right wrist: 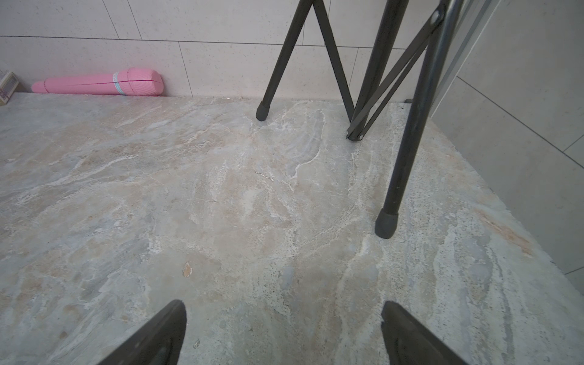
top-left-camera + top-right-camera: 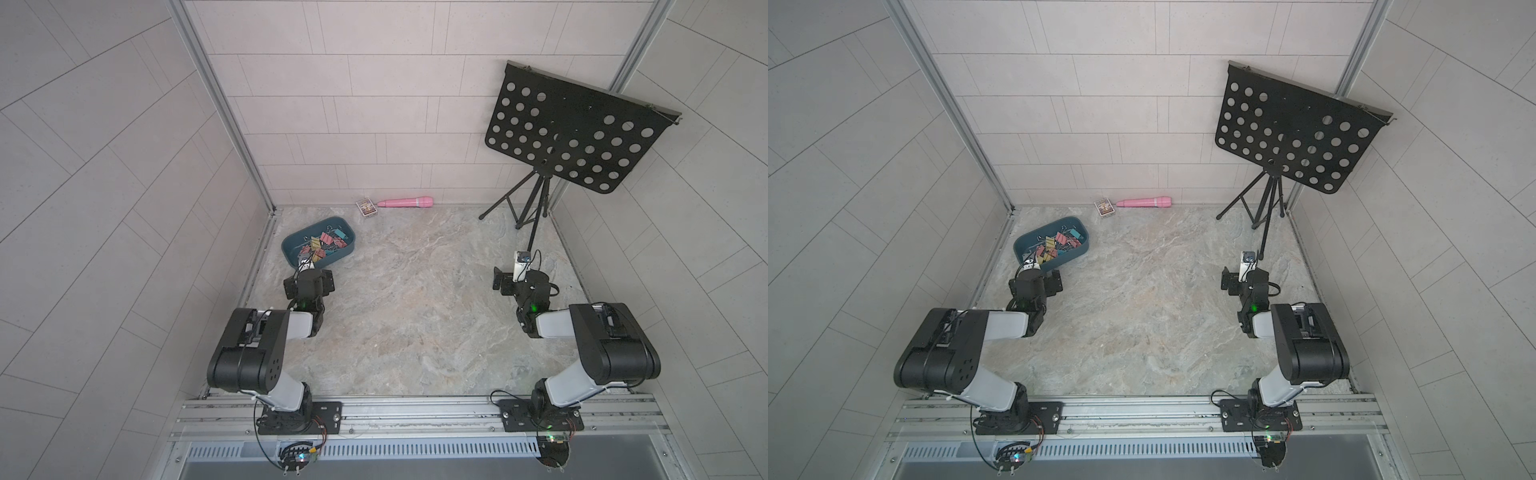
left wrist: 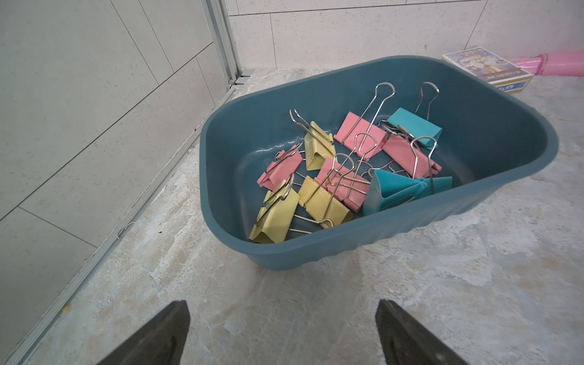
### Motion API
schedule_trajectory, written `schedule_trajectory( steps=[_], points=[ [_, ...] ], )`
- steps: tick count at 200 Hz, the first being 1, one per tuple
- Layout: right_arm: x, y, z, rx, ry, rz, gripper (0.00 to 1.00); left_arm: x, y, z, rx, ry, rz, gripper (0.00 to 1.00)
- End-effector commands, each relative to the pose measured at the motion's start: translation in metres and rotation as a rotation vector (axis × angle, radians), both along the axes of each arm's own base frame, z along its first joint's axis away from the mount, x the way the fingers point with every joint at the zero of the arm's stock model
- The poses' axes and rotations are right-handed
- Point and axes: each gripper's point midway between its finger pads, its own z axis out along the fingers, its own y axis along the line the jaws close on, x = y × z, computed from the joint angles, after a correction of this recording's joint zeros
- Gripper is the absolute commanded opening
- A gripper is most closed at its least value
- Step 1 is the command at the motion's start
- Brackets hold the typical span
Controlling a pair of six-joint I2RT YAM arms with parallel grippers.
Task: Take out the binder clips from the storage box
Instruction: Move the storage box to the center of the board.
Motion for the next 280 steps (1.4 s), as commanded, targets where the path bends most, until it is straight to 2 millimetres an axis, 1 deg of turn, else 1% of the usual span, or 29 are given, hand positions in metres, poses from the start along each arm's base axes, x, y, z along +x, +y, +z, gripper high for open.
schedule_trajectory(
  steps=[1, 45, 48, 52, 55, 113, 133, 144, 158, 182, 209, 218, 238, 253, 277, 280],
  points=[
    [-0.001, 0.000, -0.001, -0.010, -0.002, -0.006, 1.00, 0.005, -0.001, 0.010, 0.008, -0.023, -0.005, 1.00],
    [-0.001, -0.001, -0.001, -0.010, 0.000, -0.006, 1.00, 0.005, 0.000, 0.012, 0.009, -0.029, -0.005, 0.94],
    [-0.001, 0.000, -0.001, -0.009, 0.000, -0.006, 1.00, 0.005, 0.000, 0.011, 0.010, -0.027, -0.005, 0.95],
    [-0.001, 0.000, -0.001, -0.010, -0.001, -0.006, 1.00, 0.005, -0.001, 0.011, 0.011, -0.027, -0.006, 0.99],
    [-0.001, 0.000, -0.001, -0.010, 0.001, -0.006, 1.00, 0.005, -0.001, 0.012, 0.010, -0.029, -0.006, 1.00],
    [-0.001, 0.000, 0.000, -0.009, -0.003, -0.006, 1.00, 0.005, -0.001, 0.011, 0.008, -0.028, -0.005, 1.00],
    [-0.001, 0.000, 0.000, -0.009, -0.005, -0.007, 1.00, 0.009, -0.008, 0.014, 0.004, -0.003, -0.052, 0.99],
    [-0.001, -0.001, 0.001, -0.009, 0.002, -0.010, 1.00, 0.013, -0.012, 0.024, 0.004, 0.011, -0.077, 0.98],
    [0.000, -0.001, 0.002, -0.011, 0.010, -0.006, 1.00, 0.012, -0.011, 0.033, 0.000, 0.055, -0.069, 0.96],
    [0.000, 0.001, 0.006, -0.009, 0.011, 0.005, 1.00, 0.012, -0.010, 0.058, -0.001, 0.021, -0.062, 0.96],
    [-0.001, 0.003, 0.019, -0.011, 0.012, 0.020, 1.00, 0.013, -0.019, 0.077, -0.040, 0.017, -0.099, 0.96],
    [0.000, 0.005, 0.023, -0.012, 0.018, 0.029, 1.00, 0.012, -0.017, 0.080, -0.051, 0.034, -0.080, 0.96],
    [0.002, 0.010, 0.031, -0.014, 0.041, 0.060, 1.00, 0.009, -0.006, 0.091, -0.058, 0.059, 0.000, 0.96],
    [0.003, 0.014, 0.038, -0.016, 0.071, 0.080, 1.00, 0.011, -0.006, 0.099, -0.063, 0.086, 0.008, 0.96],
    [0.009, 0.030, 0.053, -0.013, 0.106, 0.139, 1.00, 0.015, -0.001, 0.111, -0.096, 0.116, 0.044, 0.98],
    [0.008, 0.032, 0.051, -0.015, 0.121, 0.146, 1.00, 0.016, 0.000, 0.112, -0.105, 0.117, 0.047, 0.99]
  ],
)
